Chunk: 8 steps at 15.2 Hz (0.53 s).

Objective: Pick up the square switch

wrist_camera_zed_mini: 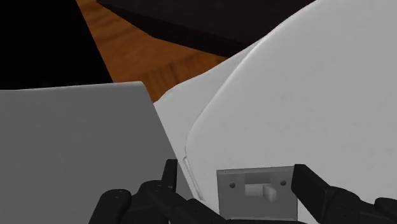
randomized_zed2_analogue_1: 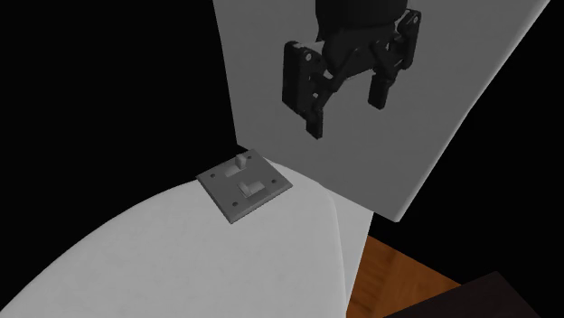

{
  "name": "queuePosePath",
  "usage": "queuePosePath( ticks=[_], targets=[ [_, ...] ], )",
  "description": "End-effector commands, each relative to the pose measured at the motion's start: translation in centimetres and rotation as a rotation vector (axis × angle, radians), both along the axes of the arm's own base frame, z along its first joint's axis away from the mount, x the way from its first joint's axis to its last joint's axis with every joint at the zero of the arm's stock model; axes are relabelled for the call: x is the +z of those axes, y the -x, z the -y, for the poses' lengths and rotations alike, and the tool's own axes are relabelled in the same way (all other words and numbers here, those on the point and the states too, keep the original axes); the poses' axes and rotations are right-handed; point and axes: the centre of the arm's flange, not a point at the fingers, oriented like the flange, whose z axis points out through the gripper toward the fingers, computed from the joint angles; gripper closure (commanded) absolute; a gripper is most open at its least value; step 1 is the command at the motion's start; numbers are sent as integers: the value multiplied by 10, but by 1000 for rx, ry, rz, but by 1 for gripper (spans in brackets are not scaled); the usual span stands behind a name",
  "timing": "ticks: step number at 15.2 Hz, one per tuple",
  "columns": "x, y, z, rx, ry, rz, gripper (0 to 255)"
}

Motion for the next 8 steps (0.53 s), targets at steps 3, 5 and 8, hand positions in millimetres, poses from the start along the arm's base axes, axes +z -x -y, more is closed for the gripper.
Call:
queuePosePath(
  ticks=[3, 5, 8],
  targets=[
    [-35, -29, -36, 30, 33, 0, 0],
    [-53, -42, -53, 45, 50, -1, 0],
    [-80, -62, -78, 68, 76, -1, 0]
  ],
)
